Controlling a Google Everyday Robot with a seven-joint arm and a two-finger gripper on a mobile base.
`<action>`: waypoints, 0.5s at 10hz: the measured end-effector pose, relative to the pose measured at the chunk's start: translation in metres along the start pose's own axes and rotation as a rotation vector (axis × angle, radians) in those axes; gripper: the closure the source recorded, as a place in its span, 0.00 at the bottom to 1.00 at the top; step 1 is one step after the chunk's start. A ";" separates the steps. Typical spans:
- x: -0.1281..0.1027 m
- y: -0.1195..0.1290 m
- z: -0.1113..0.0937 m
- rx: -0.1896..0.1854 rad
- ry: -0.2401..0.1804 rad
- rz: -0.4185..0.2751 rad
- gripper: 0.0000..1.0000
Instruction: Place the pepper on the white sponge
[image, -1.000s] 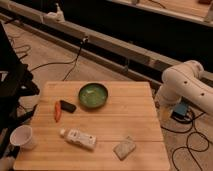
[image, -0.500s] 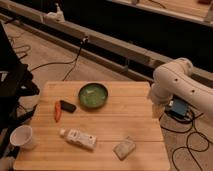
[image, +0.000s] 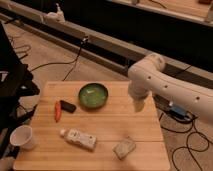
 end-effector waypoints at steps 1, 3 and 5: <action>-0.035 -0.009 0.003 0.013 -0.012 -0.081 0.35; -0.110 -0.011 0.008 0.019 -0.079 -0.266 0.35; -0.165 0.003 0.004 0.026 -0.153 -0.429 0.35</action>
